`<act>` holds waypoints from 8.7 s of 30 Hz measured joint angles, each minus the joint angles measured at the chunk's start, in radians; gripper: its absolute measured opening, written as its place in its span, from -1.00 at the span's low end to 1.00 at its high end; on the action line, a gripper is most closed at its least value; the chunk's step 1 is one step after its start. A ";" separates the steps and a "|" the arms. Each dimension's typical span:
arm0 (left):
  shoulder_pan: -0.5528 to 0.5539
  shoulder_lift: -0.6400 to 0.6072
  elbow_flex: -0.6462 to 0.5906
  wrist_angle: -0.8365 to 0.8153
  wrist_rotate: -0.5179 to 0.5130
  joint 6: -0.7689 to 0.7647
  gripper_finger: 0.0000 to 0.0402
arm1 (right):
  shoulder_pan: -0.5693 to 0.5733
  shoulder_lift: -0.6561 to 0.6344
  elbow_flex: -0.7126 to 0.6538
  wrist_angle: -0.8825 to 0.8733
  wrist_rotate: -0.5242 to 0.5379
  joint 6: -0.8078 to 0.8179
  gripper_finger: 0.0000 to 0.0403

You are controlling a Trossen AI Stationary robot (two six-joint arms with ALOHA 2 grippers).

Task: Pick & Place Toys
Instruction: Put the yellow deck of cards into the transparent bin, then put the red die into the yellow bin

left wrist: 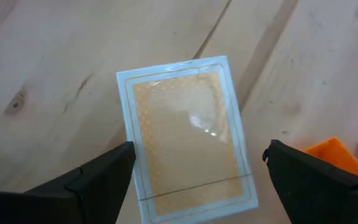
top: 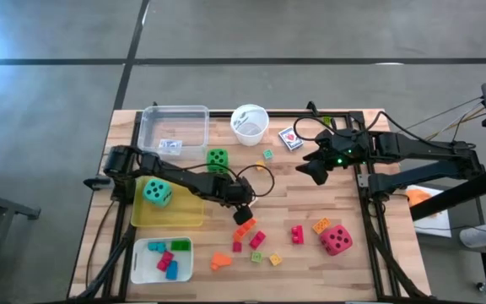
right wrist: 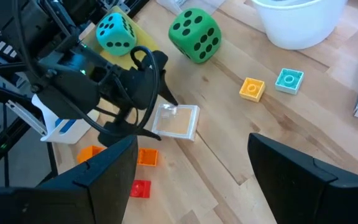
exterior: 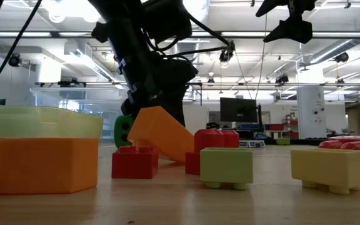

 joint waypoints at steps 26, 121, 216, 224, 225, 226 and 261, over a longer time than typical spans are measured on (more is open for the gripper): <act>-0.032 0.003 -0.008 -0.017 -0.133 0.097 0.77 | 0.000 0.000 0.000 0.006 -0.006 0.000 0.48; 0.672 -0.708 -0.033 -0.685 -0.166 -0.159 0.44 | 0.000 0.000 0.000 0.000 0.004 -0.072 0.48; 0.907 -0.301 -0.189 -0.567 0.119 -0.095 0.44 | 0.023 0.001 0.000 -0.002 -0.006 -0.061 0.48; 0.907 -0.301 -0.248 -0.503 0.123 -0.113 0.43 | 0.023 0.001 0.000 -0.002 -0.006 -0.060 0.48; 0.907 -0.301 -0.251 -0.499 0.123 -0.114 0.43 | 0.023 0.001 0.000 -0.002 -0.006 -0.058 0.48; 0.907 -0.301 -0.251 -0.499 0.123 -0.114 0.43 | 0.023 0.001 0.000 -0.002 -0.006 -0.056 0.48; 0.906 -0.396 -0.192 -0.593 0.096 -0.098 0.95 | 0.022 0.000 0.000 -0.002 0.003 -0.056 0.48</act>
